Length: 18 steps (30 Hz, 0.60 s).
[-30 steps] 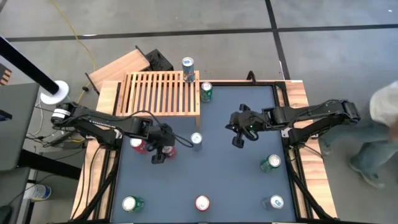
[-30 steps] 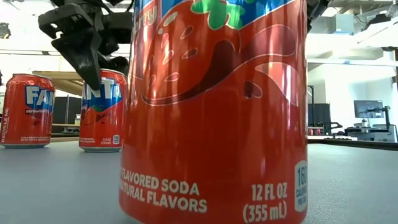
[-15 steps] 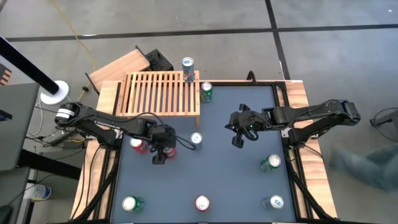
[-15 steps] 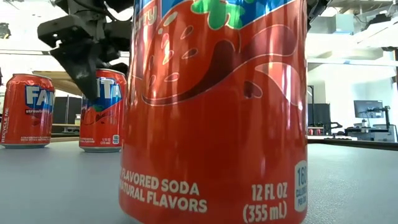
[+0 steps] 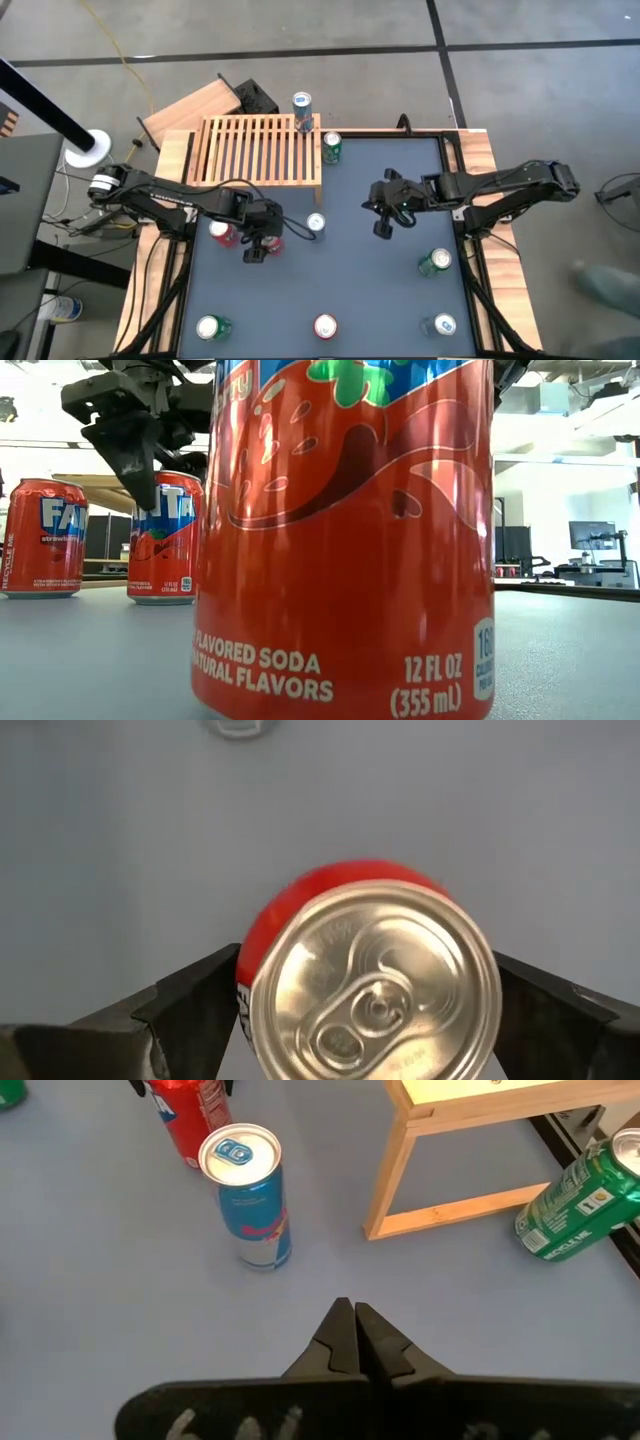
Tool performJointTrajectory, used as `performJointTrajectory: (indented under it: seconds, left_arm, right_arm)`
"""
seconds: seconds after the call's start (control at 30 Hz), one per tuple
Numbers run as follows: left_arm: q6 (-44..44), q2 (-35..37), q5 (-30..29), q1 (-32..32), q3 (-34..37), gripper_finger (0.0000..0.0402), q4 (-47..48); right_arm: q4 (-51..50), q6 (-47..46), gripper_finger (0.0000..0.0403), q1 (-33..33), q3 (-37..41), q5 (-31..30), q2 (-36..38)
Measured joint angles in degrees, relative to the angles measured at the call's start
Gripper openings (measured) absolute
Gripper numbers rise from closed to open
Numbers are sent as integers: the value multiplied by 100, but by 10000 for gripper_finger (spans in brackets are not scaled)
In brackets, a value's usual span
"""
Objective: Place canned beverage on shelf
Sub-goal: Put the top right red soda can on the shelf
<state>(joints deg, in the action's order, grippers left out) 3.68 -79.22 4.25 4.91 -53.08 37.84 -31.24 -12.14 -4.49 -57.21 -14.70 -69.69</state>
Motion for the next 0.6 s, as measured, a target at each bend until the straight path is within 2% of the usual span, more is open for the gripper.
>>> performJointTrajectory:
  seconds: [0.33,0.6]
  left_arm:
    - [-31,-163,53,2,2,349,-39]
    - [-46,-138,109,2,0,295,-122]
  right_arm:
    - [-7,-3,0,0,0,0,0]
    - [-11,-47,0,2,0,41,0]
